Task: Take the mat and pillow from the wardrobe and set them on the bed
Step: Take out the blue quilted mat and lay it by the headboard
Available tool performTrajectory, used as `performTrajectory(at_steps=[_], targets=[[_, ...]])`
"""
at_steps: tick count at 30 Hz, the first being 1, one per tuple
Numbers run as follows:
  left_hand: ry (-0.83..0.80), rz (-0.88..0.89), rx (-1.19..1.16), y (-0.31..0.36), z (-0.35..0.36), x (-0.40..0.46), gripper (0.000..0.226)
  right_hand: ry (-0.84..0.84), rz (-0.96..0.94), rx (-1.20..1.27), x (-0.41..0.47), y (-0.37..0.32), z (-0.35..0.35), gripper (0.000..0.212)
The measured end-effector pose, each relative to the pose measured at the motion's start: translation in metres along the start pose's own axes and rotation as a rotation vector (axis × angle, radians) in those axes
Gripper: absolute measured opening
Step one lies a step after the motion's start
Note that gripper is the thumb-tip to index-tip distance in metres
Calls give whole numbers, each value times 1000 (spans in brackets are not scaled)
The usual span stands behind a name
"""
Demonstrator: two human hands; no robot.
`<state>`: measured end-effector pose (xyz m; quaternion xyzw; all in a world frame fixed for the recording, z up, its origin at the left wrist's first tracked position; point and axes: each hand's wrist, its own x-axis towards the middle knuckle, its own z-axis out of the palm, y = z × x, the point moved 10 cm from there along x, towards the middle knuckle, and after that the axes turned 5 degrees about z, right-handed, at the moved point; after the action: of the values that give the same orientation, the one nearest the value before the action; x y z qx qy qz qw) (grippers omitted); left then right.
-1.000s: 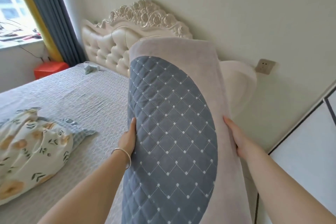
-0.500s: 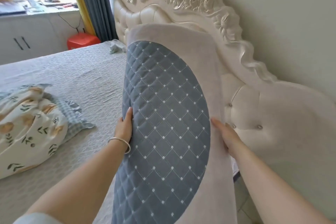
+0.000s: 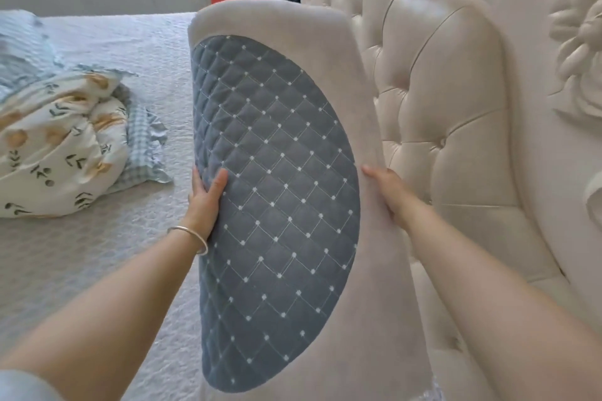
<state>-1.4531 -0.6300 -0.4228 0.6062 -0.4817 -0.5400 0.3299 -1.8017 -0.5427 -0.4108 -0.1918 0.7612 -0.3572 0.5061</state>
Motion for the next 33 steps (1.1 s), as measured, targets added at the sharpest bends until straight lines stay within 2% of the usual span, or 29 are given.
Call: performTrajectory(at_steps=[4,9,13,16,20,23,27,30,33], targets=[[39,-37,28,-30,15,50,127,1,-22,-33,67,5,14,45],[-22,-60,-64,-85,54,117,111,95,-94,-189,141,13,14,79],[-61,-34,-114,-104,95,145,98,168,-152,-324,187,3,13,86],[-48,-58,-157,-125,109,162,102,213,-178,-416,207,-1,18,103],[-103,-84,-189,-143,130,184,102,331,-258,-637,215,10,17,84],[-113,-110,-141,-155,145,195,104,394,-300,-765,221,24,12,85],[-103,-144,-127,-187,156,195,109,518,-477,-933,216,28,21,79],[-46,-122,-101,-202,156,195,118,593,-559,-962,212,36,26,76],[-5,-135,-89,-208,156,196,124,622,-560,-991,215,37,26,70]])
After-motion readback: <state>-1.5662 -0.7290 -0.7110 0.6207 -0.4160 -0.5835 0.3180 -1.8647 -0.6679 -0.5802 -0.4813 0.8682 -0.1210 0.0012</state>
